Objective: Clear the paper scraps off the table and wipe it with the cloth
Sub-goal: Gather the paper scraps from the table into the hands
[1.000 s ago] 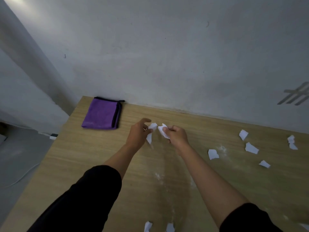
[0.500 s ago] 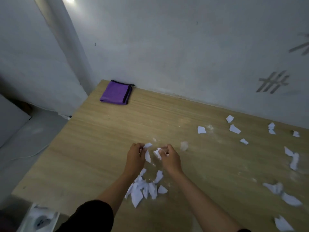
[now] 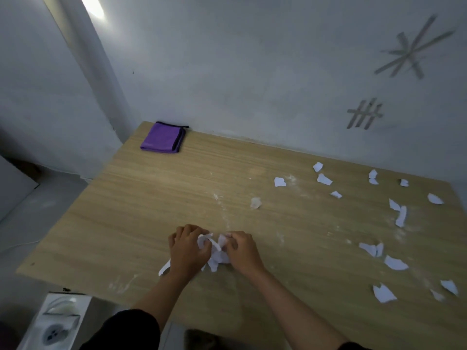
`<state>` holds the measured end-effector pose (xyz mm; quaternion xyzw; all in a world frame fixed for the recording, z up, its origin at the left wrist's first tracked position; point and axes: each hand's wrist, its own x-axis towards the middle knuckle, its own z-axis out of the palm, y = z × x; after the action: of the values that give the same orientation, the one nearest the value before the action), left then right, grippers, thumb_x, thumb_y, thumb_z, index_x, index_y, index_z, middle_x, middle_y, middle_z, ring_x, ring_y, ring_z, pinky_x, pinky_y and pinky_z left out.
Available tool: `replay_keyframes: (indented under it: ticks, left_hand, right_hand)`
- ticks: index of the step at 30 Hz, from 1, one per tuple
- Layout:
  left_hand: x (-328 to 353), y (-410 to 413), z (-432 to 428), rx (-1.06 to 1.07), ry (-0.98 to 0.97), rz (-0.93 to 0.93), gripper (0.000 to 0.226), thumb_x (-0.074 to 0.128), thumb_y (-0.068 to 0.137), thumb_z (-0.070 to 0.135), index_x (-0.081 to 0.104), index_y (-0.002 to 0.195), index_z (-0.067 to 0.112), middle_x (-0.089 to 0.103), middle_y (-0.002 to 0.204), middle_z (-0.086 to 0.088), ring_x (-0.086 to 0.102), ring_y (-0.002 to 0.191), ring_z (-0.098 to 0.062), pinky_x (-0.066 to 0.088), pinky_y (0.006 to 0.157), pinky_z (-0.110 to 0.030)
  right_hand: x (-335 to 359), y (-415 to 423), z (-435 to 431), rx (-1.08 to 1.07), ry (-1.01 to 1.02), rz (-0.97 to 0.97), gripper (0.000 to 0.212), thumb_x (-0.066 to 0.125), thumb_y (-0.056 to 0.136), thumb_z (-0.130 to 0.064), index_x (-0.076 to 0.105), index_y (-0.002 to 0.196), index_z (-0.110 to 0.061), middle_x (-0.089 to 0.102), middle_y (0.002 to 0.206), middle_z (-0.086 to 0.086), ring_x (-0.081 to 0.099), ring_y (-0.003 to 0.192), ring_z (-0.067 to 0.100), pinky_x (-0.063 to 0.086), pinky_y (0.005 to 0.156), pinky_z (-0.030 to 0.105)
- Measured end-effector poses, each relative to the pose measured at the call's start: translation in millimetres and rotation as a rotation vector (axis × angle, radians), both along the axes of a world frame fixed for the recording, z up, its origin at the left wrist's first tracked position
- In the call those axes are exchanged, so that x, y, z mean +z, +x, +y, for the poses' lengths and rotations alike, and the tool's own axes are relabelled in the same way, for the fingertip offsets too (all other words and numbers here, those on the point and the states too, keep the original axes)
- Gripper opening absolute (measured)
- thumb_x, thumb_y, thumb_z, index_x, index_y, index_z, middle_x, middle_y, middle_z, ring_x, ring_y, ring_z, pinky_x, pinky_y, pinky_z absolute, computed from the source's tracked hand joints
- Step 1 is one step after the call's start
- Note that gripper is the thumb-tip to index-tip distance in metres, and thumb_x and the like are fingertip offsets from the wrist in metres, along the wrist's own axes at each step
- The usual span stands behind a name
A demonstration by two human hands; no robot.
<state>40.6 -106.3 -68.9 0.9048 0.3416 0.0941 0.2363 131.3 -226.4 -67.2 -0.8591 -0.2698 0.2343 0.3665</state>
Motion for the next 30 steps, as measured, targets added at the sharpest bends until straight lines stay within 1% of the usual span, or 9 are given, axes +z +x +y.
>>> replay_keyframes:
  ticks: [3, 5, 8, 15, 19, 22, 24, 27, 30]
  left_hand:
    - [2, 19, -3, 0.016, 0.006, -0.011, 0.044, 0.033, 0.070, 0.041, 0.067, 0.092, 0.023, 0.062, 0.102, 0.000, 0.053, 0.104, -0.024, 0.027, 0.092, -0.038]
    - [1, 40, -5, -0.012, 0.010, -0.032, 0.024, 0.048, 0.077, 0.019, 0.067, 0.091, 0.021, 0.062, 0.102, -0.003, 0.055, 0.103, -0.028, 0.029, 0.090, -0.040]
    - [3, 82, -11, -0.089, -0.048, -0.045, 0.029, 0.054, 0.078, 0.000, 0.066, 0.097, 0.018, 0.059, 0.109, -0.007, 0.050, 0.109, -0.029, 0.029, 0.092, -0.040]
    - [6, 196, -22, -0.400, -0.121, 0.093, 0.035, 0.049, 0.086, 0.011, 0.054, 0.120, 0.018, 0.046, 0.134, -0.003, 0.036, 0.124, -0.024, 0.027, 0.100, -0.034]
    - [-2, 243, -19, -0.512, -0.123, 0.197, 0.045, 0.046, 0.089, 0.012, 0.042, 0.134, 0.022, 0.030, 0.149, -0.005, 0.028, 0.133, -0.028, 0.027, 0.109, -0.039]
    - [-7, 269, -18, -0.575, -0.103, 0.253, 0.050, 0.046, 0.093, 0.020, 0.031, 0.140, 0.027, 0.019, 0.155, -0.001, 0.021, 0.138, -0.027, 0.023, 0.112, -0.045]
    - [-12, 284, -20, -0.609, -0.099, 0.236, 0.049, 0.047, 0.093, 0.023, 0.034, 0.140, 0.027, 0.023, 0.154, -0.003, 0.024, 0.137, -0.028, 0.025, 0.112, -0.046]
    - [-21, 301, -25, -0.630, -0.111, 0.116, 0.033, 0.053, 0.090, 0.021, 0.058, 0.122, 0.019, 0.051, 0.133, -0.009, 0.042, 0.121, -0.030, 0.034, 0.105, -0.040]
    - [-26, 313, -33, -0.561, -0.196, 0.059, 0.026, 0.060, 0.085, 0.017, 0.065, 0.111, 0.013, 0.056, 0.115, -0.008, 0.045, 0.107, -0.026, 0.038, 0.099, -0.037]
  right_hand:
    - [-3, 17, -17, -0.005, -0.018, -0.098, 0.029, 0.040, 0.094, -0.013, 0.061, 0.113, -0.011, 0.059, 0.114, 0.007, 0.041, 0.112, 0.020, 0.032, 0.086, 0.021]
    - [-6, 35, -29, -0.038, -0.035, -0.149, 0.027, 0.041, 0.093, -0.012, 0.062, 0.111, -0.012, 0.060, 0.111, 0.005, 0.041, 0.110, 0.019, 0.034, 0.088, 0.022]
    - [-9, 73, -50, -0.112, -0.084, -0.232, 0.026, 0.045, 0.090, -0.008, 0.065, 0.106, -0.011, 0.062, 0.105, 0.007, 0.043, 0.106, 0.023, 0.036, 0.089, 0.026]
    - [-5, 181, -98, -0.336, -0.222, -0.304, 0.028, 0.047, 0.084, 0.000, 0.064, 0.106, -0.005, 0.062, 0.106, 0.013, 0.043, 0.107, 0.029, 0.038, 0.091, 0.032]
    - [-7, 232, -116, -0.438, -0.230, -0.252, 0.035, 0.042, 0.082, 0.003, 0.058, 0.113, -0.002, 0.057, 0.119, 0.018, 0.043, 0.119, 0.036, 0.038, 0.093, 0.034]
    - [-8, 254, -123, -0.461, -0.247, -0.209, 0.050, 0.040, 0.088, 0.003, 0.040, 0.137, -0.009, 0.029, 0.149, 0.014, 0.022, 0.138, 0.029, 0.029, 0.110, 0.039]
    - [-10, 264, -127, -0.476, -0.252, -0.170, 0.053, 0.037, 0.092, 0.000, 0.030, 0.142, -0.014, 0.018, 0.154, 0.008, 0.016, 0.141, 0.025, 0.025, 0.113, 0.038]
    - [-22, 275, -132, -0.495, -0.247, -0.270, 0.044, 0.040, 0.090, 0.003, 0.048, 0.131, -0.009, 0.046, 0.138, 0.009, 0.036, 0.124, 0.031, 0.036, 0.104, 0.038]
    - [-30, 282, -135, -0.562, -0.212, -0.321, 0.025, 0.050, 0.085, 0.005, 0.067, 0.102, -0.001, 0.061, 0.104, 0.014, 0.048, 0.102, 0.031, 0.042, 0.088, 0.033]
